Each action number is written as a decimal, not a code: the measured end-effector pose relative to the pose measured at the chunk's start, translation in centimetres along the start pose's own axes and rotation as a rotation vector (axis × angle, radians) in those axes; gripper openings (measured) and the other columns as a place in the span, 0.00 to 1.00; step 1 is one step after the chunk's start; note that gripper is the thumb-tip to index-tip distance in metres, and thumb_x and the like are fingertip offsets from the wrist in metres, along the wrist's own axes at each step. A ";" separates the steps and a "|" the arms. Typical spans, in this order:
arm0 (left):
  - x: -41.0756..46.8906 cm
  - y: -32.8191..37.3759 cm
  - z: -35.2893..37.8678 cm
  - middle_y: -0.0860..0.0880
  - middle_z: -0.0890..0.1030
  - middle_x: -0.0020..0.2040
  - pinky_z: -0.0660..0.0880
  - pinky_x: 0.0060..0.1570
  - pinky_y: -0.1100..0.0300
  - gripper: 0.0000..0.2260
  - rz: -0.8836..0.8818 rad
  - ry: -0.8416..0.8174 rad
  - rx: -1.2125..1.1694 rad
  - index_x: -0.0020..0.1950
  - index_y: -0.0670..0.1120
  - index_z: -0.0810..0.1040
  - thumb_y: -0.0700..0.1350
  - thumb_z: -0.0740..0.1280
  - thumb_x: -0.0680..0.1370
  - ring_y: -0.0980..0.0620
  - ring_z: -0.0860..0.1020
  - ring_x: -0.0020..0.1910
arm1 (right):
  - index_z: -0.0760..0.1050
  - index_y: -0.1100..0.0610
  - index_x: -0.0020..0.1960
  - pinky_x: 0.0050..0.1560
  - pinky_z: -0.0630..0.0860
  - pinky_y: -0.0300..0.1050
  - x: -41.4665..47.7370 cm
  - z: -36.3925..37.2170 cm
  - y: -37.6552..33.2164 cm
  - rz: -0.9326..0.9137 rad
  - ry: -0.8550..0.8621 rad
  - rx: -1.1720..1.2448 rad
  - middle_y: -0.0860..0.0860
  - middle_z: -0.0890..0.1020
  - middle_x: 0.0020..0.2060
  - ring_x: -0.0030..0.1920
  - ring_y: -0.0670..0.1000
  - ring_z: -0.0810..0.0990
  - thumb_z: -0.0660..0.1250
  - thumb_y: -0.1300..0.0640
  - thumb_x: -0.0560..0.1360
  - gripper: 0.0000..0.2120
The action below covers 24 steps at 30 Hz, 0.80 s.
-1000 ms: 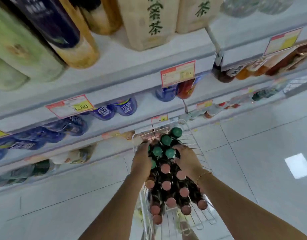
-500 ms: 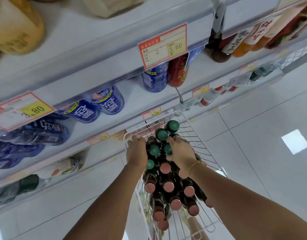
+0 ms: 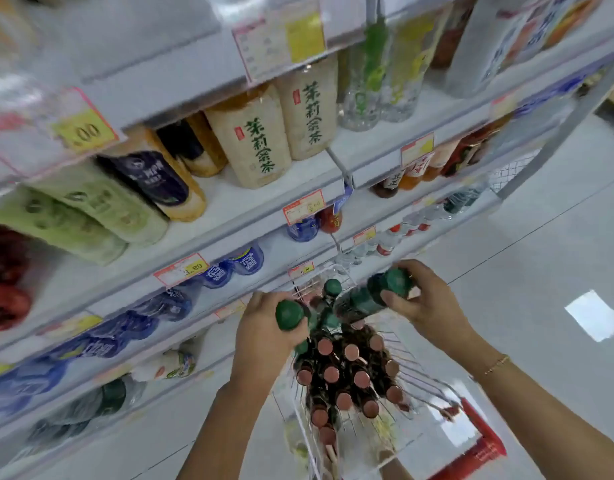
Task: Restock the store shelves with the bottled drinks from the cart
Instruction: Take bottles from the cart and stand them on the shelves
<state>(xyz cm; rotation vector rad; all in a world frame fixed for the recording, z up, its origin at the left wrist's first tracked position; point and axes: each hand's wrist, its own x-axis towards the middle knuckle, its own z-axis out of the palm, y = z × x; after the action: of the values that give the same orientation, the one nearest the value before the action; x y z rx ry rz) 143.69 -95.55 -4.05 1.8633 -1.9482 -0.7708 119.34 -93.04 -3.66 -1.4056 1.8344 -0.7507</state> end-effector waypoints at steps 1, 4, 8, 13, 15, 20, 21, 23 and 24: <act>-0.2 1.6 -2.1 0.53 0.72 0.43 0.63 0.38 0.73 0.16 0.045 0.051 -0.040 0.50 0.47 0.80 0.44 0.76 0.63 0.53 0.75 0.42 | 0.71 0.49 0.53 0.44 0.75 0.39 -0.4 -2.0 -1.5 -0.027 0.022 0.045 0.49 0.77 0.47 0.48 0.50 0.75 0.72 0.49 0.69 0.17; -1.0 6.5 -8.8 0.53 0.76 0.43 0.67 0.40 0.79 0.16 0.166 0.176 -0.157 0.49 0.48 0.80 0.47 0.75 0.64 0.60 0.75 0.40 | 0.71 0.44 0.50 0.39 0.78 0.37 -1.4 -7.6 -6.7 -0.154 0.064 0.185 0.45 0.78 0.45 0.49 0.51 0.77 0.71 0.46 0.66 0.14; -2.6 13.1 -17.9 0.60 0.74 0.46 0.68 0.42 0.80 0.16 0.378 0.295 -0.170 0.49 0.56 0.76 0.45 0.76 0.66 0.70 0.72 0.47 | 0.71 0.39 0.47 0.36 0.73 0.26 -2.9 -13.9 -14.8 -0.408 0.186 0.262 0.39 0.77 0.41 0.42 0.42 0.76 0.70 0.50 0.65 0.14; -3.2 18.6 -26.1 0.56 0.74 0.45 0.71 0.47 0.74 0.16 0.616 0.621 -0.032 0.54 0.53 0.76 0.52 0.72 0.68 0.65 0.72 0.46 | 0.70 0.48 0.50 0.38 0.71 0.26 -2.3 -19.3 -22.1 -0.618 0.376 0.303 0.44 0.75 0.41 0.39 0.39 0.75 0.66 0.53 0.69 0.11; -2.1 20.0 -28.0 0.53 0.74 0.48 0.71 0.48 0.71 0.16 0.628 0.687 -0.012 0.55 0.49 0.77 0.49 0.73 0.70 0.61 0.72 0.46 | 0.69 0.51 0.51 0.38 0.72 0.30 -0.8 -20.4 -24.6 -0.664 0.455 0.273 0.42 0.74 0.39 0.38 0.40 0.73 0.66 0.48 0.69 0.13; 3.4 21.8 -30.0 0.48 0.74 0.48 0.62 0.45 0.82 0.17 0.573 0.691 -0.004 0.56 0.44 0.77 0.44 0.74 0.69 0.63 0.67 0.45 | 0.70 0.53 0.51 0.44 0.72 0.38 4.2 -20.7 -28.8 -0.751 0.465 0.191 0.47 0.74 0.42 0.44 0.54 0.76 0.69 0.52 0.70 0.12; 4.3 21.9 -30.1 0.48 0.74 0.48 0.62 0.45 0.80 0.17 0.548 0.677 -0.014 0.57 0.44 0.77 0.44 0.74 0.69 0.60 0.68 0.45 | 0.70 0.54 0.51 0.44 0.71 0.35 5.3 -20.5 -29.4 -0.751 0.457 0.151 0.49 0.75 0.44 0.45 0.54 0.76 0.70 0.55 0.71 0.13; 5.7 22.2 -30.3 0.49 0.73 0.48 0.64 0.45 0.73 0.19 0.492 0.656 -0.039 0.59 0.45 0.78 0.47 0.74 0.70 0.55 0.72 0.47 | 0.72 0.58 0.55 0.45 0.71 0.33 7.1 -20.2 -30.8 -0.733 0.434 0.034 0.52 0.74 0.47 0.45 0.52 0.73 0.70 0.56 0.71 0.15; 6.1 22.3 -30.3 0.50 0.74 0.48 0.66 0.46 0.69 0.19 0.469 0.648 -0.053 0.59 0.46 0.78 0.48 0.74 0.70 0.54 0.73 0.47 | 0.72 0.59 0.58 0.45 0.71 0.29 7.8 -20.1 -31.4 -0.726 0.409 -0.019 0.52 0.73 0.48 0.45 0.49 0.72 0.70 0.56 0.71 0.17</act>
<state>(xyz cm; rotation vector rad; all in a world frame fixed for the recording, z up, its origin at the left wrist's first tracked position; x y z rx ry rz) 142.95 -106.32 32.54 1.3057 -1.7814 -0.0549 119.52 -107.66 31.51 -2.0775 1.5872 -1.4695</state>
